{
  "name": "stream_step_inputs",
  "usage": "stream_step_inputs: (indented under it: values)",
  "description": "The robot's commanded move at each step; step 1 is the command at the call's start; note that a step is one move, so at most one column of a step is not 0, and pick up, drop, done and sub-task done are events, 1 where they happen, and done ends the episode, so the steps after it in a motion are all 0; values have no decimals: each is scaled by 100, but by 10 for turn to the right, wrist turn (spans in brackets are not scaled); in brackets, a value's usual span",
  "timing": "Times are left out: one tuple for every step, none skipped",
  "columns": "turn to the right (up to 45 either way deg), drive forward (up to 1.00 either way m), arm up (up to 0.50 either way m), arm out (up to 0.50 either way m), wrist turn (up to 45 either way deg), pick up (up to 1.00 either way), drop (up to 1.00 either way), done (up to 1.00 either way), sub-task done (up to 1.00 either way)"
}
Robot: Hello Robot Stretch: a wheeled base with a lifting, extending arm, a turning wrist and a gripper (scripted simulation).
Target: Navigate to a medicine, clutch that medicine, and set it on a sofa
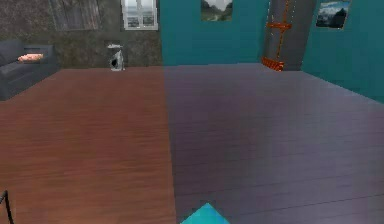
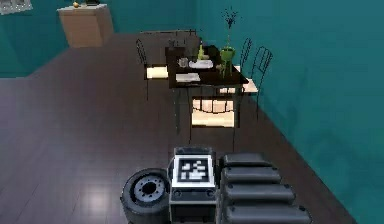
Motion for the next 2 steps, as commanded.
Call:
stream_step_inputs:
  values:
    - [-60, 0, 0, 0, 0, 0, 0, 0, 0]
    - [0, 80, 0, 0, 0, 0, 0, 0, 0]
